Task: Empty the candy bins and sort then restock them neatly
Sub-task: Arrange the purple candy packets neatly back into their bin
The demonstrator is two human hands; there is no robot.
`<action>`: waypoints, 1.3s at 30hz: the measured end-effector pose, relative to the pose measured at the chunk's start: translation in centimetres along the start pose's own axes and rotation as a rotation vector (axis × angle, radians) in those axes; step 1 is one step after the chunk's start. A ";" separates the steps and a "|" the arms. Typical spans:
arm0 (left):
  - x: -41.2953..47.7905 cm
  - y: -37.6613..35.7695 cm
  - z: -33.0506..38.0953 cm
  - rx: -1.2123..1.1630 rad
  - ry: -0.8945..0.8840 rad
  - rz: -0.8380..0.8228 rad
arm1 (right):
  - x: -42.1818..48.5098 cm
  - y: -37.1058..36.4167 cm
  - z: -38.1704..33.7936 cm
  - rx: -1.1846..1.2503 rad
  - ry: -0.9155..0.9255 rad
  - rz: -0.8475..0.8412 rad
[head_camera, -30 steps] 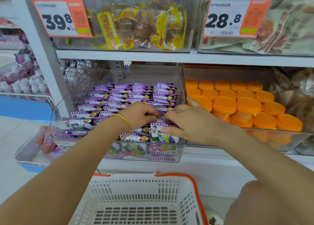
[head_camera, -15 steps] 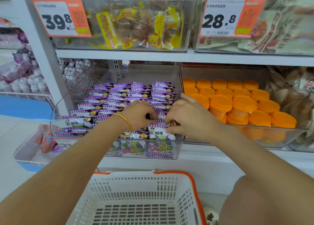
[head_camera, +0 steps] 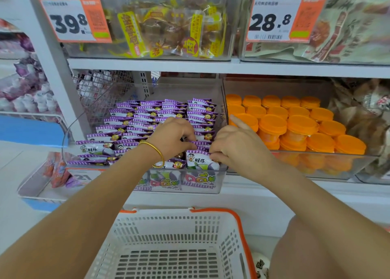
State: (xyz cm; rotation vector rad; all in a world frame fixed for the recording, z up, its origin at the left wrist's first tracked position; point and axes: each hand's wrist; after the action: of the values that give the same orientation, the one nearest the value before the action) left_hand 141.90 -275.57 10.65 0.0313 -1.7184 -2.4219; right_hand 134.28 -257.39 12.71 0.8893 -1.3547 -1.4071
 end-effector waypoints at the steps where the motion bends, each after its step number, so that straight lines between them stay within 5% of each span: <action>1: -0.2 -0.1 0.0 -0.004 -0.003 -0.009 | 0.2 -0.5 -0.4 -0.030 0.001 -0.029; 8: -1.1 -0.4 0.2 0.038 -0.025 -0.003 | 0.5 -0.4 -0.3 0.027 0.041 -0.105; 12: -1.5 0.1 0.0 0.061 -0.013 -0.140 | 0.8 1.5 0.9 0.250 0.001 0.043; 16: -0.6 0.4 -0.3 -0.108 0.103 0.002 | 2.5 2.6 2.5 0.339 -0.145 0.082; 22: 1.2 -0.3 -1.1 0.123 0.136 -0.224 | 7.0 1.5 2.0 0.185 -0.190 -0.013; 26: 2.5 0.6 -2.6 0.117 0.089 -0.108 | 7.0 0.5 0.5 -0.019 -0.203 -0.022; 30: 4.0 -0.1 -2.5 0.218 0.063 -0.319 | 6.0 -0.8 0.5 -0.092 -0.236 0.080; 35: 6.4 0.3 -3.2 0.210 0.060 -0.154 | 6.1 -2.0 0.1 -0.048 -0.257 0.109; 39: 9.9 -0.2 -3.7 0.312 0.078 -0.230 | 6.0 -2.4 -0.1 -0.019 -0.253 0.115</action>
State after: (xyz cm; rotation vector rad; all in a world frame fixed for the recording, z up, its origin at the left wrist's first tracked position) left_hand 132.55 -280.45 10.08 0.3774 -2.1404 -2.2349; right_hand 132.35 -263.36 11.04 0.6249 -1.5527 -1.4769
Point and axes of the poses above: each hand's wrist, its own x-axis towards the middle knuckle, its own y-axis out of the back of the hand, z = x × y, and after that the axes turned 7 degrees about -z, right-handed
